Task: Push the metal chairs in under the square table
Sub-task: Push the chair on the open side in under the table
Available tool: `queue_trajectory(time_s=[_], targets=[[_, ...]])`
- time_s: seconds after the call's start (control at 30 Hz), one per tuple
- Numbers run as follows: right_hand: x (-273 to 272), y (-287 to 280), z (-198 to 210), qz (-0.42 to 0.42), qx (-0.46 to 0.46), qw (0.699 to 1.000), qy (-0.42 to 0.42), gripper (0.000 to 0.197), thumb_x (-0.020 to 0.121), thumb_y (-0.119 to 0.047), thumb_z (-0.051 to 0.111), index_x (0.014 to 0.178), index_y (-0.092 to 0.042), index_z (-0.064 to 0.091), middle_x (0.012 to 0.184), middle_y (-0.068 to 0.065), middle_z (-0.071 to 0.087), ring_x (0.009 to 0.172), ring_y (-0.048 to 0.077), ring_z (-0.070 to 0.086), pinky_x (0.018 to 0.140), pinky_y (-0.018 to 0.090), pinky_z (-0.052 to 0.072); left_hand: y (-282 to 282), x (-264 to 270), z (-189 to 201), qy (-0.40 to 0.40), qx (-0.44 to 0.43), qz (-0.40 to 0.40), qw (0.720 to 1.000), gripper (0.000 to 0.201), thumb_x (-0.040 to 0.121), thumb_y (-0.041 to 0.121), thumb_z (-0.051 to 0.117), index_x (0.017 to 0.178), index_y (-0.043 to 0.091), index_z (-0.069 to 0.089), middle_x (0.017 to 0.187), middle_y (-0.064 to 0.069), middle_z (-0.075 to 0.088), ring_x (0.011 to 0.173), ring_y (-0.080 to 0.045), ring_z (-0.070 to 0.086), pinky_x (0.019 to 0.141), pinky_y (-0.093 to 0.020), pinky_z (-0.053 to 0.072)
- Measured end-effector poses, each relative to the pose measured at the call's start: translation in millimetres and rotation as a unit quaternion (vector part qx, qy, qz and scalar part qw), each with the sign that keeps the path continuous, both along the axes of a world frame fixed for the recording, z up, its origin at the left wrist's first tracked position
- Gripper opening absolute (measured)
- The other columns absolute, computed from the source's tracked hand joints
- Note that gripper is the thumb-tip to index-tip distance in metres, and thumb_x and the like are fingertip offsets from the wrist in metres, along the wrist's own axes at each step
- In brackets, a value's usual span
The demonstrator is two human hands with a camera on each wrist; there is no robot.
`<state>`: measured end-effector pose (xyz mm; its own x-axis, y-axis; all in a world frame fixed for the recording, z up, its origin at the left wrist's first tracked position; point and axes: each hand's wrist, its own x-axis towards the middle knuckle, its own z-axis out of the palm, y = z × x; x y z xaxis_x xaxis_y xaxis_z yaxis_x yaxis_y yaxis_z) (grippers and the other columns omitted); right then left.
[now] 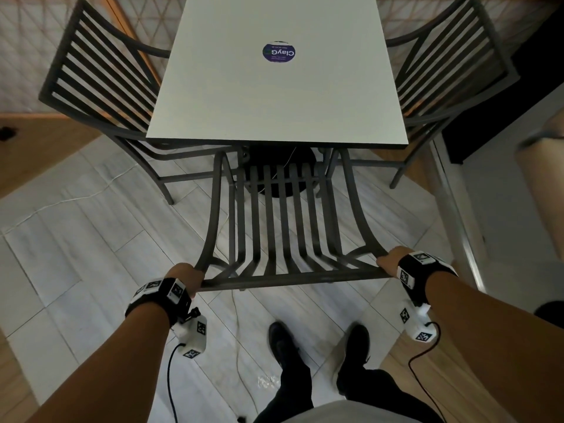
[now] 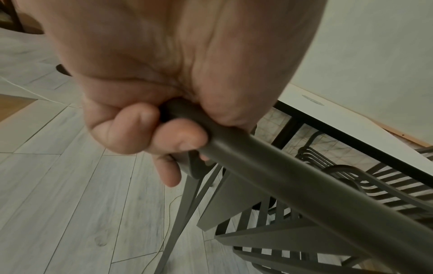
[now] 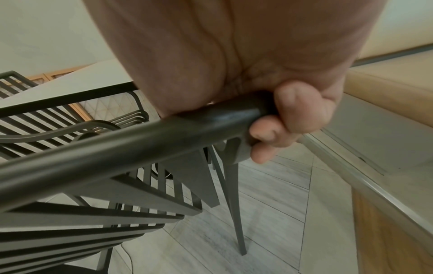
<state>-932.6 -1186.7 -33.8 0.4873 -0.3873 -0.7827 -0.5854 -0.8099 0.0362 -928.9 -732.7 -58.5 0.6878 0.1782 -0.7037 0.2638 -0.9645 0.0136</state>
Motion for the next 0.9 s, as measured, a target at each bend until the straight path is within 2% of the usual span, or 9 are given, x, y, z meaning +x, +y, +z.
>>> queue_trajectory(time_s=[0.17,0.2,0.27,0.33,0.43,0.6,0.7,0.8,0.9], targets=[[-9.6,-0.5,-3.6,0.007,-0.013,1.000,0.011,0.029,0.094,-0.034,0.052,0.078,-0.010,0.055,0.070,0.006,0.054,0.061,0.019,0.053,0.055,0.026,0.038,-2.0,-1.2,5.2,0.016,-0.028,0.061,0.998,0.037,0.098,0.014,0.057,0.134,0.005,0.056,0.127,-0.013,0.064,0.118,-0.029,0.063,0.099,-0.032,0.052],[-12.1,0.0,-3.3,0.005,-0.015,1.000,0.012,0.029,0.094,-0.034,0.051,0.078,-0.010,0.054,0.070,0.006,0.053,0.061,0.019,0.053,0.054,0.026,0.038,-2.1,-0.3,5.9,0.019,-0.029,0.074,0.997,0.035,0.098,0.014,0.056,0.131,0.003,0.058,0.118,-0.012,0.067,0.110,-0.027,0.066,0.092,-0.030,0.055],[-16.1,0.0,-1.7,0.000,-0.010,1.000,0.012,0.029,0.095,-0.035,0.050,0.078,-0.010,0.054,0.072,0.007,0.054,0.063,0.020,0.053,0.056,0.027,0.038,3.4,4.0,-5.1,0.016,-0.044,0.101,0.994,0.033,0.099,0.018,0.052,0.120,-0.004,0.066,0.084,-0.006,0.068,0.073,-0.020,0.067,0.061,-0.023,0.055],[-17.4,1.5,1.3,-0.006,-0.002,1.000,0.011,0.029,0.095,-0.035,0.050,0.081,-0.010,0.055,0.073,0.007,0.054,0.063,0.020,0.052,0.055,0.027,0.037,6.4,8.9,-8.6,0.006,-0.037,0.098,0.994,0.035,0.099,0.019,0.050,0.110,-0.006,0.070,0.074,-0.008,0.068,0.060,-0.021,0.061,0.051,-0.025,0.047],[-15.9,4.6,-1.6,-0.009,0.003,1.000,0.006,0.028,0.093,-0.036,0.053,0.084,-0.009,0.056,0.074,0.007,0.056,0.063,0.020,0.053,0.055,0.027,0.038,13.4,14.5,-9.2,0.028,-0.012,0.063,0.998,0.028,0.097,0.014,0.052,0.113,-0.004,0.068,0.095,-0.014,0.069,0.088,-0.030,0.066,0.069,-0.030,0.047],[-14.3,8.5,-6.2,-0.021,0.004,1.000,0.000,0.028,0.091,-0.035,0.054,0.082,-0.008,0.056,0.073,0.007,0.055,0.063,0.021,0.054,0.056,0.027,0.038,11.6,17.8,0.1,0.019,-0.009,0.077,0.997,0.031,0.097,0.009,0.053,0.126,0.001,0.061,0.119,-0.015,0.067,0.112,-0.030,0.064,0.081,-0.029,0.047],[-14.8,9.5,-5.9,-0.024,-0.008,1.000,-0.006,0.029,0.092,-0.032,0.054,0.074,-0.010,0.052,0.069,0.007,0.052,0.059,0.020,0.050,0.053,0.027,0.035,14.1,17.5,-7.2,0.021,-0.013,0.060,0.998,0.031,0.099,0.013,0.050,0.122,-0.002,0.064,0.112,-0.017,0.069,0.111,-0.034,0.066,0.082,-0.033,0.051],[-15.5,8.7,-7.1,-0.035,-0.008,0.999,-0.017,0.028,0.091,-0.030,0.054,0.073,-0.009,0.052,0.067,0.008,0.051,0.058,0.022,0.050,0.053,0.027,0.034,17.5,20.0,-14.8,-0.011,-0.046,0.117,0.992,0.035,0.100,0.019,0.049,0.115,-0.005,0.068,0.112,-0.023,0.071,0.107,-0.039,0.068,0.089,-0.042,0.055],[-14.8,6.9,-9.0,-0.038,-0.003,0.999,-0.019,0.027,0.091,-0.030,0.055,0.075,-0.008,0.053,0.067,0.008,0.051,0.059,0.022,0.050,0.054,0.027,0.035,15.3,18.8,-13.0,-0.008,-0.058,0.136,0.989,0.036,0.100,0.019,0.048,0.113,-0.007,0.068,0.108,-0.023,0.072,0.106,-0.040,0.068,0.088,-0.042,0.054]])
